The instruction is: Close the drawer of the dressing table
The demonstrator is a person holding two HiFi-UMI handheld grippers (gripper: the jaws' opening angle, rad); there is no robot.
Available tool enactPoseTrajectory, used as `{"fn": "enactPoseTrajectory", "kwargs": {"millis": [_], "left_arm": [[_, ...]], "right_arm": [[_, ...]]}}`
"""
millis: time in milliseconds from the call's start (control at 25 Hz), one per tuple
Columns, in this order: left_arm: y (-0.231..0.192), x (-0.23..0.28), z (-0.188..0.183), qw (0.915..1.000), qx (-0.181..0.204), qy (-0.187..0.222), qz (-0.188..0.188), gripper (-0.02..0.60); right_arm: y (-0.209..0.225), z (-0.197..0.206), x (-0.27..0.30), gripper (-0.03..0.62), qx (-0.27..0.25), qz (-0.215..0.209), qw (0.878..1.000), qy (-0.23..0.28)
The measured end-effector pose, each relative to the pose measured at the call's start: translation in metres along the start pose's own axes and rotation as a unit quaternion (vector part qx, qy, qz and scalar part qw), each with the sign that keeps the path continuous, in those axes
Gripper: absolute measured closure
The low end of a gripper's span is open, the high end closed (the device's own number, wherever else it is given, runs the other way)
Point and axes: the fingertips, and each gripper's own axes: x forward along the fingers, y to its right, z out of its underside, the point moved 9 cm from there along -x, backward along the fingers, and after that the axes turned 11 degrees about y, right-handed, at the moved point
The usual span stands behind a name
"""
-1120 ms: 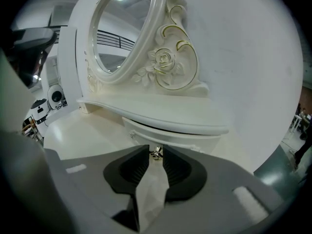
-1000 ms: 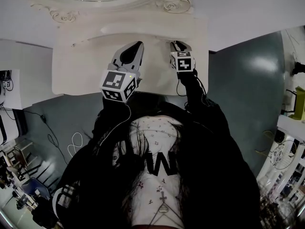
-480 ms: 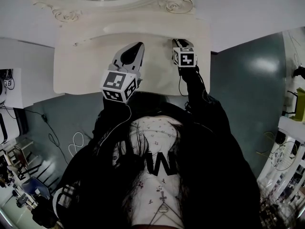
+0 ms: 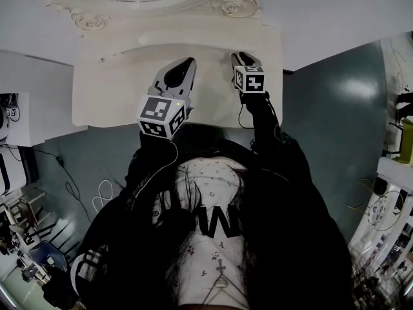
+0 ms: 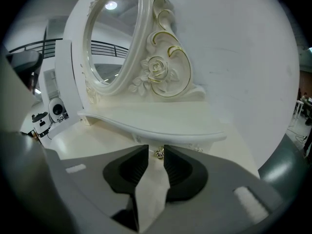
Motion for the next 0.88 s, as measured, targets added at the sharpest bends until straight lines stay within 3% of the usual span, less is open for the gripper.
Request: {"fn": "enactPoseTrajectory", "kwargs": {"millis": [320, 800, 880], "left_arm": [[0.025, 0.000, 0.003, 0.9999, 0.005, -0.002, 0.012, 0.581], [0.088, -0.011, 0.014, 0.9997, 0.009, -0.006, 0.022, 0.581], [0.101, -0.015, 0.016, 0.9997, 0.011, -0.005, 0.021, 0.581]], "right_arm": [[-0.004, -0.025, -0.052, 0.488, 0.018, -0.043, 0.997, 0.058], [-0.023, -0.063, -0.164, 0.493, 0.017, -0.128, 0.984, 0.126], [-0.023, -0.064, -0.184, 0.516, 0.024, -0.134, 0.981, 0.139]]}}
